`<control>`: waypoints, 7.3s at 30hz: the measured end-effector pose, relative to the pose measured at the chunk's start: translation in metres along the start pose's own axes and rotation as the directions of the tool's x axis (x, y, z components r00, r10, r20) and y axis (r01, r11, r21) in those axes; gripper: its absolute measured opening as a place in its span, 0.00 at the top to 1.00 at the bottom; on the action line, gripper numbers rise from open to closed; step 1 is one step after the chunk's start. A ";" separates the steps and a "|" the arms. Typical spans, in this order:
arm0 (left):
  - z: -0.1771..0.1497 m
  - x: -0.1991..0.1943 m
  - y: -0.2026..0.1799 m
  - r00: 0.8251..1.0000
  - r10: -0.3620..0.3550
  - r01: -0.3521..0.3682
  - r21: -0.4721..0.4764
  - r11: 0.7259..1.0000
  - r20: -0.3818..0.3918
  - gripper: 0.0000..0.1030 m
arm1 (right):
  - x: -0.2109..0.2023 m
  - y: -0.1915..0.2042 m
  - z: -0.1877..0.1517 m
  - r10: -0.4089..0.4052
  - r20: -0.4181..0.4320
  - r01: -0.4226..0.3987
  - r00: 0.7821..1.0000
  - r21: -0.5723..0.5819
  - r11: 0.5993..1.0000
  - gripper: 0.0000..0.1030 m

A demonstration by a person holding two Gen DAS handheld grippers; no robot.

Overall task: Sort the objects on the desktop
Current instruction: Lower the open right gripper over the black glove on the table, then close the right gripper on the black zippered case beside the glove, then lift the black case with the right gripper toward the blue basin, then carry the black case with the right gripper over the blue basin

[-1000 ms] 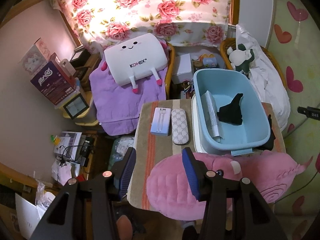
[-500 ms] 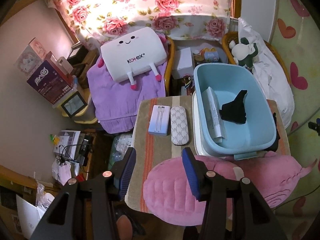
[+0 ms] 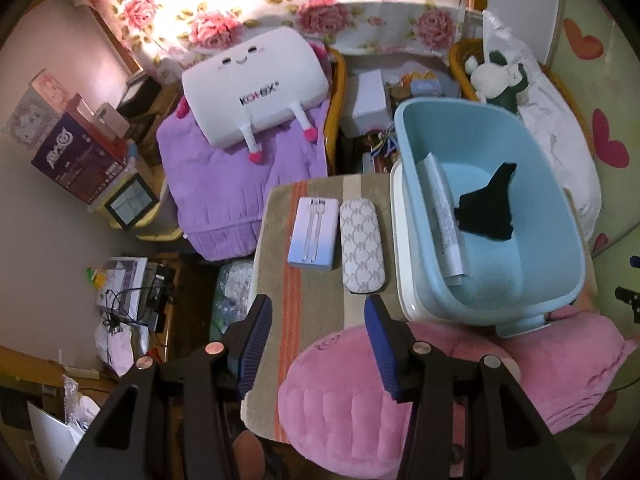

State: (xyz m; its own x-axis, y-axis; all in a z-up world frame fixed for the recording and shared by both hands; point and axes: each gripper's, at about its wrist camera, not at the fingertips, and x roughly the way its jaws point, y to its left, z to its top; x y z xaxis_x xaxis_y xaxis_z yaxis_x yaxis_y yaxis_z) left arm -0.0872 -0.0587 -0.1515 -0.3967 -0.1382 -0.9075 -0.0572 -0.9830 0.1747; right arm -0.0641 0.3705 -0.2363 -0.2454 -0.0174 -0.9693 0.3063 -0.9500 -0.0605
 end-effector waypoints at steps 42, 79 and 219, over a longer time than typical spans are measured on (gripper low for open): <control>0.034 0.149 -0.013 0.974 0.048 -0.051 -0.009 0.999 -0.220 0.50 | 0.171 0.017 0.041 0.113 -0.201 -0.165 0.973 -0.262 0.951 0.09; 0.034 0.237 -0.022 0.886 -0.031 0.009 -0.049 0.999 -0.462 0.50 | 0.151 -0.066 0.059 0.193 -0.093 -0.190 0.977 0.035 0.981 0.46; 0.016 0.122 0.041 0.960 0.010 -0.018 -0.028 0.999 -0.280 0.50 | -0.082 0.185 0.174 -0.007 0.193 -0.028 0.981 0.175 0.984 0.67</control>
State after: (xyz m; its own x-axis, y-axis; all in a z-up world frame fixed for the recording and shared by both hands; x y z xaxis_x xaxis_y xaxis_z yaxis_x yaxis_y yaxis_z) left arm -0.1529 -0.1137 -0.2484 -0.1248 -0.1762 -0.9764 -0.0238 -0.9833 0.1805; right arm -0.1471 0.1422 -0.1261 -0.4202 -0.0706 -0.9047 0.1471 -0.9891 0.0089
